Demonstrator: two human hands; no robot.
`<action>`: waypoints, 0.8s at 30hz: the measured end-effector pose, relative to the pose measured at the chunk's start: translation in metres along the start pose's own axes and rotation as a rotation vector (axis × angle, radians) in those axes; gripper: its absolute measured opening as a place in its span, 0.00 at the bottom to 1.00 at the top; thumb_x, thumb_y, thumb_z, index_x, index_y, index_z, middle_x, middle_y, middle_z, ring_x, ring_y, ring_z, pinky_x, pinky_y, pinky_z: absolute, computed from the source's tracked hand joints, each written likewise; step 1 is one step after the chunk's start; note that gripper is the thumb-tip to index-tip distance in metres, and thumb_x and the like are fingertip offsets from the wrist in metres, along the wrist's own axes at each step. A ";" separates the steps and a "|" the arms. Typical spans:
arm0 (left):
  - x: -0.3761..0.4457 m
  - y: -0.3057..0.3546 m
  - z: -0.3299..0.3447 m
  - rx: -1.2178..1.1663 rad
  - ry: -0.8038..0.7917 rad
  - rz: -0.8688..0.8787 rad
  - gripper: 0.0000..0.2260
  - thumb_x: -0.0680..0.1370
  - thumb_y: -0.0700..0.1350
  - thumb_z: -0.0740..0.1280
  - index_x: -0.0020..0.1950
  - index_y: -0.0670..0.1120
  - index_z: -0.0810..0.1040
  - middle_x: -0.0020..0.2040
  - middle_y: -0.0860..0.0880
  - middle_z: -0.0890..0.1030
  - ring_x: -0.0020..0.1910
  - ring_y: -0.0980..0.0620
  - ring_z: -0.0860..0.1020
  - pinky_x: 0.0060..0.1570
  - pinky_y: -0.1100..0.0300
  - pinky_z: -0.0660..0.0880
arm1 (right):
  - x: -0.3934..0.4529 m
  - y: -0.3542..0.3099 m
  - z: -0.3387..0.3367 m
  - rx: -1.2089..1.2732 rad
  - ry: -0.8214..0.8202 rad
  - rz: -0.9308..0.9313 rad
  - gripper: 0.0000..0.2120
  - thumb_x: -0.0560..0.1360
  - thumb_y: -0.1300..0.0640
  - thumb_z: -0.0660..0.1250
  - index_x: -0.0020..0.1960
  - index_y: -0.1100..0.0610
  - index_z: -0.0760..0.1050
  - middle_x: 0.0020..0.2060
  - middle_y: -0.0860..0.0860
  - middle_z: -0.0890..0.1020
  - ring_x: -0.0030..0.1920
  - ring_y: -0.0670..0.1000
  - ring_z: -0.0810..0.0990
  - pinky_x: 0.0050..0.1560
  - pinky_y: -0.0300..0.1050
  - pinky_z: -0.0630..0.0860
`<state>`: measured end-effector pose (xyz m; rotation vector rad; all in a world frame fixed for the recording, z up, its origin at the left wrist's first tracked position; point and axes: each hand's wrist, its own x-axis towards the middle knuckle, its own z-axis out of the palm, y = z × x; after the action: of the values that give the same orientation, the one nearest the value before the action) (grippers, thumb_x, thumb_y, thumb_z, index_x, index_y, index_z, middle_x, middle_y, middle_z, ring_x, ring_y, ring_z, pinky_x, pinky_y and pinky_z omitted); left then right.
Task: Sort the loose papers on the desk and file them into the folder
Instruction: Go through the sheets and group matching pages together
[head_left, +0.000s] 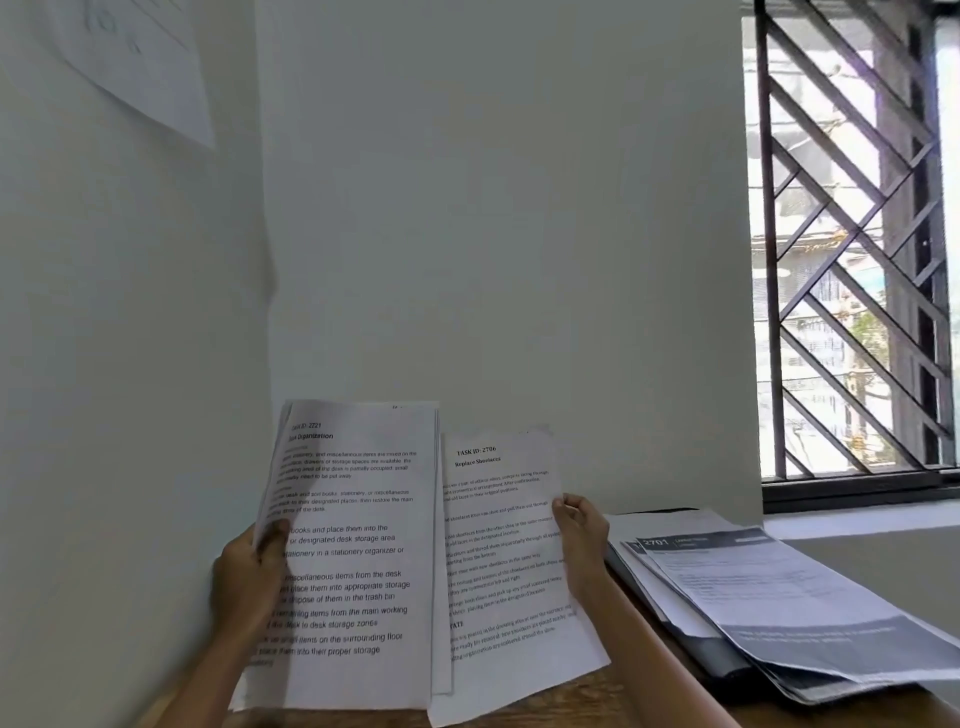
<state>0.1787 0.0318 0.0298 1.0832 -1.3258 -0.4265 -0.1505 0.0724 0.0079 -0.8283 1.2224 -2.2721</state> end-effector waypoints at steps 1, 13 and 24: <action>0.000 0.001 -0.001 0.001 0.000 0.005 0.10 0.80 0.45 0.62 0.44 0.40 0.77 0.31 0.44 0.74 0.33 0.43 0.72 0.33 0.56 0.65 | -0.001 -0.001 0.000 0.003 0.002 -0.007 0.03 0.76 0.64 0.66 0.43 0.61 0.76 0.35 0.53 0.80 0.35 0.49 0.77 0.34 0.35 0.76; -0.002 0.020 -0.008 -0.101 -0.006 0.016 0.10 0.80 0.46 0.62 0.47 0.40 0.76 0.36 0.44 0.78 0.37 0.43 0.77 0.39 0.53 0.72 | 0.010 -0.016 -0.004 -0.149 0.138 -0.104 0.03 0.76 0.60 0.68 0.43 0.56 0.76 0.37 0.52 0.80 0.41 0.53 0.77 0.46 0.47 0.74; -0.017 0.046 0.019 -0.325 -0.175 -0.142 0.14 0.79 0.47 0.62 0.57 0.37 0.76 0.48 0.40 0.80 0.46 0.43 0.79 0.47 0.54 0.74 | -0.023 -0.045 0.041 0.012 -0.139 -0.084 0.06 0.78 0.61 0.65 0.43 0.55 0.75 0.39 0.54 0.79 0.42 0.51 0.76 0.46 0.43 0.73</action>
<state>0.1430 0.0602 0.0552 0.8836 -1.2802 -0.8284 -0.1095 0.0855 0.0568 -1.0328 1.1308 -2.2423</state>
